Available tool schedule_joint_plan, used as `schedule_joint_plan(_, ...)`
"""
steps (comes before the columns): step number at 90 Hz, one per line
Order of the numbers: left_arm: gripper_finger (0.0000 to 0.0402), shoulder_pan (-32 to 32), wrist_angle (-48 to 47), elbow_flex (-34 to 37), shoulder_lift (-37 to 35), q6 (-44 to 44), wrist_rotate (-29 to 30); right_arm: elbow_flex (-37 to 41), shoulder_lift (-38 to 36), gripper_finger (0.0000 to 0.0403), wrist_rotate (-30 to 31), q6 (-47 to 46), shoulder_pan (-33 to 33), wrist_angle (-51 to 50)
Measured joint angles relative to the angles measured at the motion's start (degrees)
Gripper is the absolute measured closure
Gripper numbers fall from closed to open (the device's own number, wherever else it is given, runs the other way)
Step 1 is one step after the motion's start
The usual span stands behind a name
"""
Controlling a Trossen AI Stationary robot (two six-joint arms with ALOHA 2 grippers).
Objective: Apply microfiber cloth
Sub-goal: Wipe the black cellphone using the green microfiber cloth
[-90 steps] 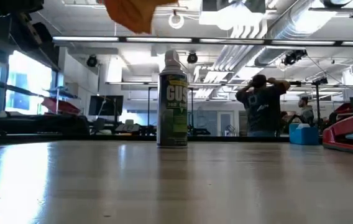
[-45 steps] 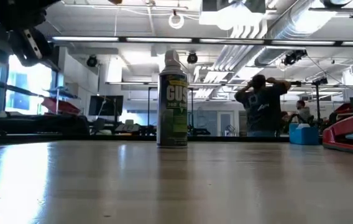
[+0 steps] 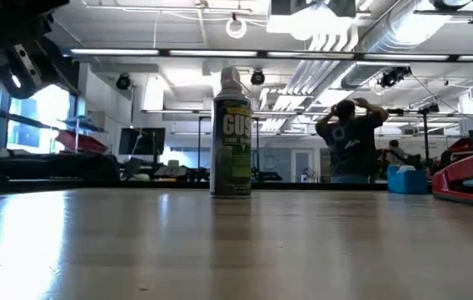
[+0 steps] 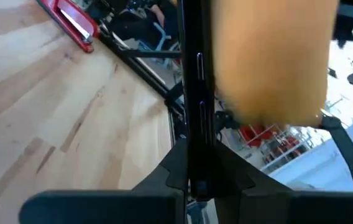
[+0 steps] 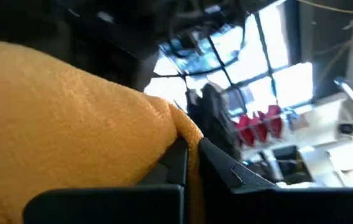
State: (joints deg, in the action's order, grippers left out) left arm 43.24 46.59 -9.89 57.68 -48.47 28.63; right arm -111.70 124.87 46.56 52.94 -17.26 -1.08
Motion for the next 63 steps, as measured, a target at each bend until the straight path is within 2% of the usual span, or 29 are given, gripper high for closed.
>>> schedule_joint_plan(8,0.0385,0.6,-0.2,0.0,0.6,-0.1,0.5,0.0,-0.3,0.0403,1.0,1.1,0.1,0.0)
schedule_joint_plan(19,0.0385,0.7,-0.3,0.0,0.7,0.1,1.0,0.0,-0.4,0.0403,-0.9,-1.7,0.1,-0.2)
schedule_joint_plan(44,0.0385,0.6,-0.4,0.0,0.7,0.3,2.6,-0.1,-0.3,0.0403,-14.8,-20.1,0.0,-6.7)
schedule_joint_plan(63,0.0385,-0.1,-0.4,0.0,0.5,0.5,3.3,-0.1,1.7,0.0403,-22.0,-26.2,-1.1,-6.8)
